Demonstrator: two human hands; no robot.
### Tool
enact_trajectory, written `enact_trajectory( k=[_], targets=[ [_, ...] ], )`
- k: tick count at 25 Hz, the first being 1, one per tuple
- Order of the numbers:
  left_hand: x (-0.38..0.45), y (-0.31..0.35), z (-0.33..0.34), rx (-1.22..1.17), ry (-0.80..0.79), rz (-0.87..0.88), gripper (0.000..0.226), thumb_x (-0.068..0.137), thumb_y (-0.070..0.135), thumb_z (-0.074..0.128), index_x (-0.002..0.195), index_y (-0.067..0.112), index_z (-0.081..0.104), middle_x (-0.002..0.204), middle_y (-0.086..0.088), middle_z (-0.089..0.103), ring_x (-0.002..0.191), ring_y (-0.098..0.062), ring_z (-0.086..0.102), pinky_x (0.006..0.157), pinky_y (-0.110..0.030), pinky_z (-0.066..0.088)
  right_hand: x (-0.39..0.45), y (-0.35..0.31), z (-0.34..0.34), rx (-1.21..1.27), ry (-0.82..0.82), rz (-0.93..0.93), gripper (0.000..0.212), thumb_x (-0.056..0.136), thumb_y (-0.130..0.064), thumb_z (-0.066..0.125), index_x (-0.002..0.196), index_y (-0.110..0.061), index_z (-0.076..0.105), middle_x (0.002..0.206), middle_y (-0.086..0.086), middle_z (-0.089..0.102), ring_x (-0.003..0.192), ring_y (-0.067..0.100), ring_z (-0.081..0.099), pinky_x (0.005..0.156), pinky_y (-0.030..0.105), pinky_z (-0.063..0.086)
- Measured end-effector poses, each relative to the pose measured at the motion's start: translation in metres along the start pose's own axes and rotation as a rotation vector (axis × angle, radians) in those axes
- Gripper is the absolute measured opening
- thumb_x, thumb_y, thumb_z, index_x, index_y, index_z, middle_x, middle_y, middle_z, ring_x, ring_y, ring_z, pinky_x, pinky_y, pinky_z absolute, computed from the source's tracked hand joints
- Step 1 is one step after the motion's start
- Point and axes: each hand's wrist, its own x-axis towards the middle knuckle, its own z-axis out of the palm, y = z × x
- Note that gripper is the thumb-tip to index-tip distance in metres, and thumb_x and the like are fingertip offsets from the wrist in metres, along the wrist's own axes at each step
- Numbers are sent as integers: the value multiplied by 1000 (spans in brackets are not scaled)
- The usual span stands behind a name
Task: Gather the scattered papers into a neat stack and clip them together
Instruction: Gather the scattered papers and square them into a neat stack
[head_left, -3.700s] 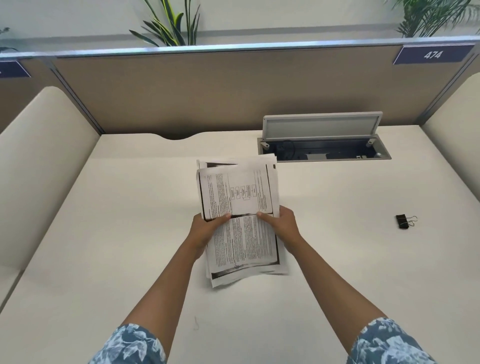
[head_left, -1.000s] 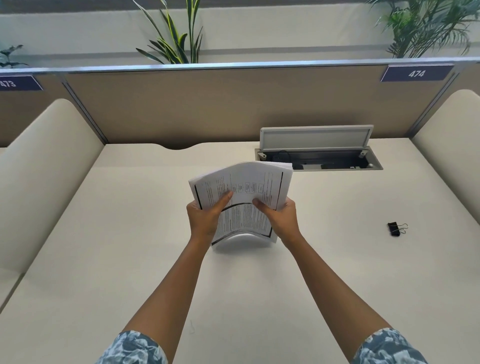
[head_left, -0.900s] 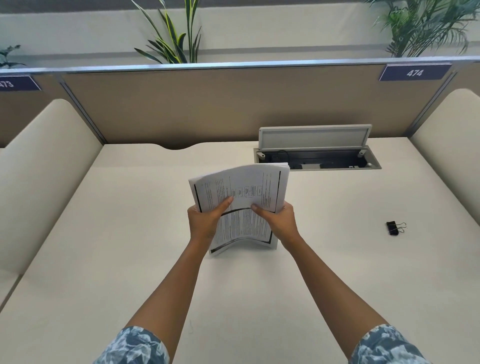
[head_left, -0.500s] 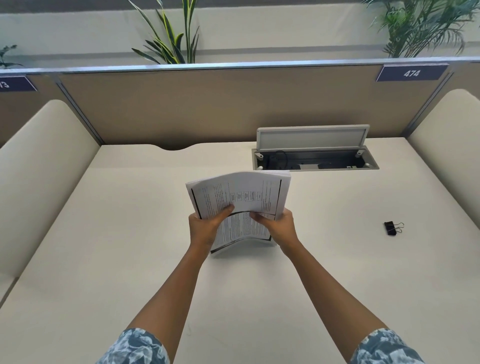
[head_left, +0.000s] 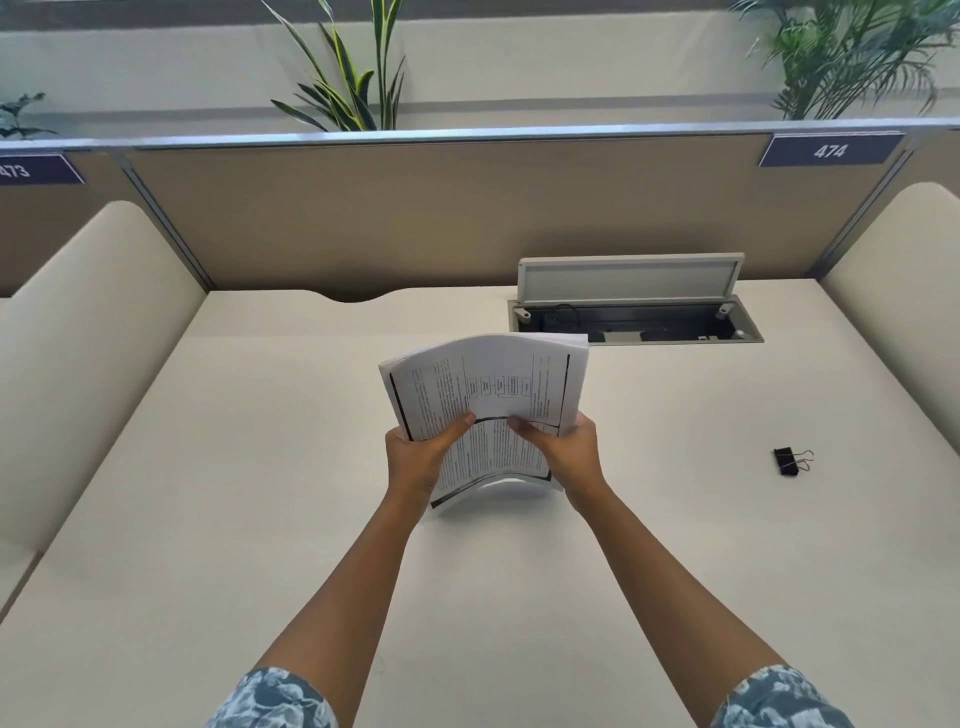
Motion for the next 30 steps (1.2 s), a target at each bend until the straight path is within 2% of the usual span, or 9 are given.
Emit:
enact_trajectory(
  k=[5,9,15,18,21,23,27,30],
  targets=[
    [-4,-13,-3,21,-22,-74,34,67,19,94,95,30,78,98,10,81,91,-6,75,67,-16,59,-7,12,-1,4,-12,56,40,70,-19,90,106,-22,73,101,-3,77,92,10,74,77,28,62],
    [-2,-16,-5,32,4,-77,36,66,18,95,96,28,78,96,10,80,85,-2,75,64,-15,58,-5,10,-2,-2,-13,51,43,69,-23,91,108,-19,73,99,-4,78,91,11,74,71,24,60],
    [-5,-27,-11,74,-36,-88,41,65,16,95,102,23,77,99,8,81,88,-2,75,69,-16,59,-10,15,-4,-17,-43,91,40,70,-23,90,106,-22,73,101,-3,77,92,10,73,73,22,60],
    [-5,-25,-10,52,-35,-77,42,61,29,95,99,25,78,100,8,81,91,-4,76,72,-19,60,-9,13,-5,-12,-90,101,44,77,-24,85,117,-16,70,107,-3,76,96,8,72,72,18,58],
    [-3,-20,-9,63,-45,-62,39,65,38,93,100,30,77,102,8,81,94,-5,76,72,-21,61,-11,11,-7,15,-124,120,37,81,-25,82,115,-20,70,106,-5,76,95,5,72,70,16,57],
    [-3,-22,-9,90,-58,-53,34,71,36,91,102,30,77,102,8,80,95,-7,76,74,-24,62,-12,12,-8,17,-121,125,33,82,-24,80,113,-21,70,106,-4,76,95,6,73,70,17,57],
    [-8,-30,-7,78,-84,-58,31,71,24,92,99,31,80,103,5,81,96,-10,77,75,-24,63,-13,17,-13,-8,-98,101,41,84,-21,79,121,-10,68,112,1,75,103,13,72,79,24,60],
    [-6,-24,0,85,-73,-26,35,70,20,93,93,42,79,101,10,80,93,-5,76,72,-21,61,-9,10,-15,-12,-73,58,34,82,-20,80,115,-17,71,109,0,76,100,12,72,79,25,60]
  ],
)
